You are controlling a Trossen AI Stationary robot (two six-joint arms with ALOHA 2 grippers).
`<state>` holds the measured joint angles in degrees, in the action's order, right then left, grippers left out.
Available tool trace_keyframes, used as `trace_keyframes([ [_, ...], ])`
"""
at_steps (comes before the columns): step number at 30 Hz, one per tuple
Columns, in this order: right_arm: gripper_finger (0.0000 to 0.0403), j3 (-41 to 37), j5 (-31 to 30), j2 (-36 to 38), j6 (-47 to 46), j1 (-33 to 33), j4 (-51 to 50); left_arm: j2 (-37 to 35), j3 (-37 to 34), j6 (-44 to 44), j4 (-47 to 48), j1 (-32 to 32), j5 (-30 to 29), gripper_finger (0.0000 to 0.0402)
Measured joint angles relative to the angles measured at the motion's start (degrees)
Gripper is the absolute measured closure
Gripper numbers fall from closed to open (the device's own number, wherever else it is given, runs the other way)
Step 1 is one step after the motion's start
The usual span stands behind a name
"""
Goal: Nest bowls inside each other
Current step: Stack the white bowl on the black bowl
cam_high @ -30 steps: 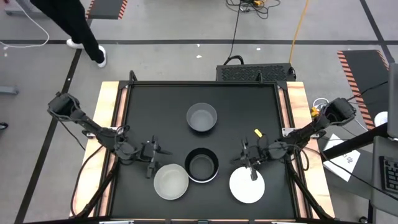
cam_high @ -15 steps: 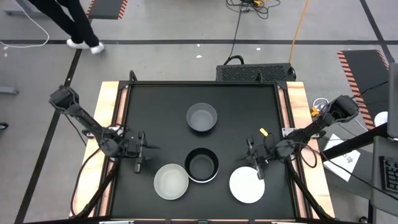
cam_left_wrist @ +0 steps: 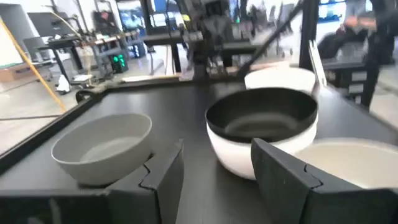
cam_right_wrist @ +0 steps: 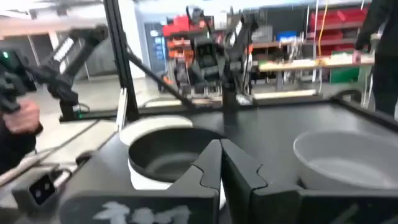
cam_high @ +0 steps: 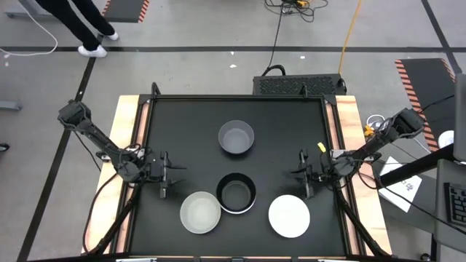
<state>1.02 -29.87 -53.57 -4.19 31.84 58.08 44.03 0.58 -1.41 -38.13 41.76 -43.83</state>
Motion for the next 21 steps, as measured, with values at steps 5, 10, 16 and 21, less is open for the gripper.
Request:
trace_keyframes([
  [5, 0.0403, -0.05, -0.09, 1.14, 2.12, -2.28, -1.52, -0.27, 0.0, -0.59, 2.54, -3.83, 4.88, 0.0216],
  [10, 0.0403, -0.09, 1.82, 2.95, 2.39, -7.01, -1.43, -0.9, 0.0, -2.97, 2.87, -8.78, 9.21, 0.0216],
  [16, 0.0403, -0.13, 9.56, 6.59, 2.06, -11.51, -3.07, -4.5, 0.0, -3.51, 2.61, -13.91, 13.17, 0.0216],
  [21, 0.0403, -0.14, 13.54, 10.22, -0.24, -15.7, -7.03, -8.29, 0.0, -4.9, 5.44, -17.65, 15.34, 0.0216],
])
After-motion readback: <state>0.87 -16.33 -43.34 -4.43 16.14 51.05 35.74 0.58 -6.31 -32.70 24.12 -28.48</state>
